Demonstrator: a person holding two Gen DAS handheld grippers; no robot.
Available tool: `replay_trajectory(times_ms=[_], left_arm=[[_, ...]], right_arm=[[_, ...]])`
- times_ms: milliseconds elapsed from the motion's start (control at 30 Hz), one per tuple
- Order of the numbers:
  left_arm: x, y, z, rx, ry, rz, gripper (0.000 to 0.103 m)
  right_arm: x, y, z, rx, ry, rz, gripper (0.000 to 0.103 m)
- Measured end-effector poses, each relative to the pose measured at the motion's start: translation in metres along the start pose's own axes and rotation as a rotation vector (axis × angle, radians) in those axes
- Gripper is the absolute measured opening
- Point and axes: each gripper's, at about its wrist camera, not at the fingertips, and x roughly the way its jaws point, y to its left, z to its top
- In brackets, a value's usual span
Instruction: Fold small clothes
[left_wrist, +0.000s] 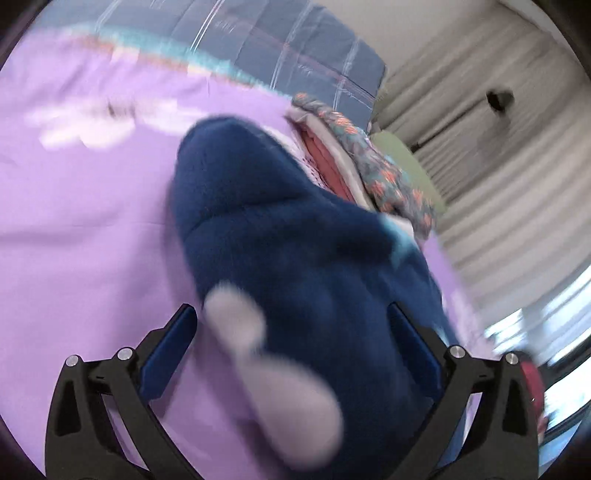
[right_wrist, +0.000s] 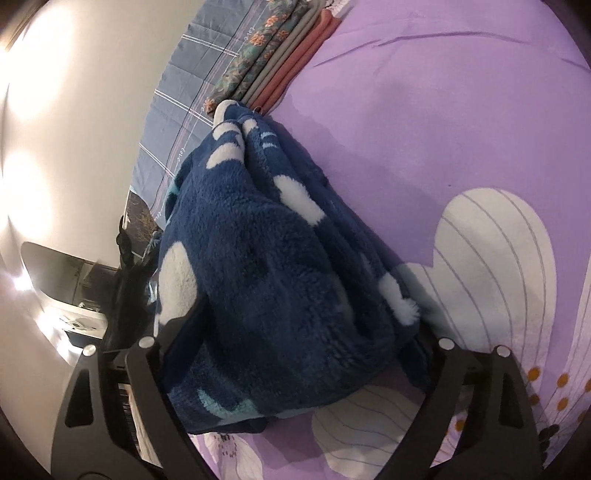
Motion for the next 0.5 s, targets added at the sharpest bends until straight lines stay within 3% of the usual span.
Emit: replay_trajectory(times_ms=[67,200,233,300,333,367,500], left_arm=[[0.014,0.001,0.011,-0.007,-0.008,0.003,0.102],[0.036,-0.011,0.026,0.094,0.01,0.025,0.101],[0.036,-0.015,0.026,0.12,0.009,0.039,0.091],[0.025,-0.018,0.025,0.171,-0.01,0.049,0.074],[0.017,-0.027,0.023,0.207,-0.04,0.063,0.065],[0.008,-0.034,0.021,0.244,-0.065,0.086,0.062],[-0.034,-0.079,0.007,0.477,-0.169,0.198,0.056]], right_arm=[[-0.001,-0.001,-0.001,-0.002,-0.003,0.003,0.095],[0.0,-0.001,0.001,0.026,-0.009,0.018,0.101],[0.001,-0.001,0.002,0.028,-0.007,0.016,0.101],[0.001,0.005,0.004,-0.001,-0.011,0.003,0.093],[-0.001,0.009,0.005,-0.036,-0.017,-0.004,0.082],[-0.004,0.017,0.005,-0.086,-0.026,-0.018,0.074],[-0.016,0.055,0.006,-0.279,-0.054,-0.045,0.062]])
